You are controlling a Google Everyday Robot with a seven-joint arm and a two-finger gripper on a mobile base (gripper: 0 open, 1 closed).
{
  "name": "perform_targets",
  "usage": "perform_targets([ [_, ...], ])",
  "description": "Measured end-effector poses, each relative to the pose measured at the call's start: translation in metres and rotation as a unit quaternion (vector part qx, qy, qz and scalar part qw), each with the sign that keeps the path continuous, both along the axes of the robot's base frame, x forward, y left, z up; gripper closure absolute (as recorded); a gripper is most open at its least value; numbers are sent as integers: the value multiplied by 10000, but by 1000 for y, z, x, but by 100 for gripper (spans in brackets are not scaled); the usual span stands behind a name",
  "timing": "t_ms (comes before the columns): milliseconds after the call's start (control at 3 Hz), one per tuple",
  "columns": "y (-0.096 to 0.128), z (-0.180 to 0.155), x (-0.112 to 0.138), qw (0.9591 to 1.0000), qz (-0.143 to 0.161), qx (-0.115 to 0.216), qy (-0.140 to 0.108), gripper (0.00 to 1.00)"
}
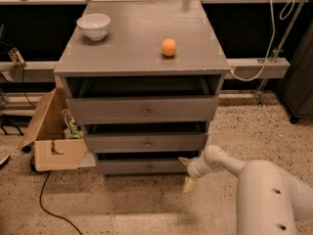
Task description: Open bottom drawer
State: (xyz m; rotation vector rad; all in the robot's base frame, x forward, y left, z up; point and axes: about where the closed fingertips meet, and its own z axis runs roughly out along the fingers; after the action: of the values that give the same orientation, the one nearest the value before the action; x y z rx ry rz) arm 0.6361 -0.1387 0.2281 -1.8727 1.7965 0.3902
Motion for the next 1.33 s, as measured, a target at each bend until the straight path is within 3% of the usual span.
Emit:
perform_targets([
  [1333, 14, -41, 50, 9992, 68, -342, -220, 0],
])
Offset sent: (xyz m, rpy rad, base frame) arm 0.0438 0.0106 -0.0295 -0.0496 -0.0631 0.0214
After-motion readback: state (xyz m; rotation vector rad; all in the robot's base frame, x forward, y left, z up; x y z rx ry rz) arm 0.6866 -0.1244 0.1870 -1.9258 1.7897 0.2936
